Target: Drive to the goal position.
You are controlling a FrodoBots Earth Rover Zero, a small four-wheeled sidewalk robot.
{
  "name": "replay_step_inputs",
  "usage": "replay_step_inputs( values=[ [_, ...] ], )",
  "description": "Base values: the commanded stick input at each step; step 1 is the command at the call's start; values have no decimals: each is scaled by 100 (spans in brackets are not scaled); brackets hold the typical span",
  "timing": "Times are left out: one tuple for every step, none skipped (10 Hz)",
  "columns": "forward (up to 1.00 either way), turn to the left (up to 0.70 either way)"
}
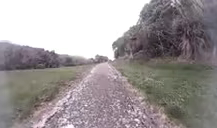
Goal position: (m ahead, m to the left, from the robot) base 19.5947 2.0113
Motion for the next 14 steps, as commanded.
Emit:
replay_step_inputs(
  values=[
    [85, 0],
    [85, 0],
    [85, 0],
    [85, 0],
    [85, 26],
    [85, 31],
    [84, 10],
    [84, 1],
    [84, 0],
    [84, 0],
    [84, 0],
    [84, 0],
    [84, 0],
    [84, 0]
  ],
)
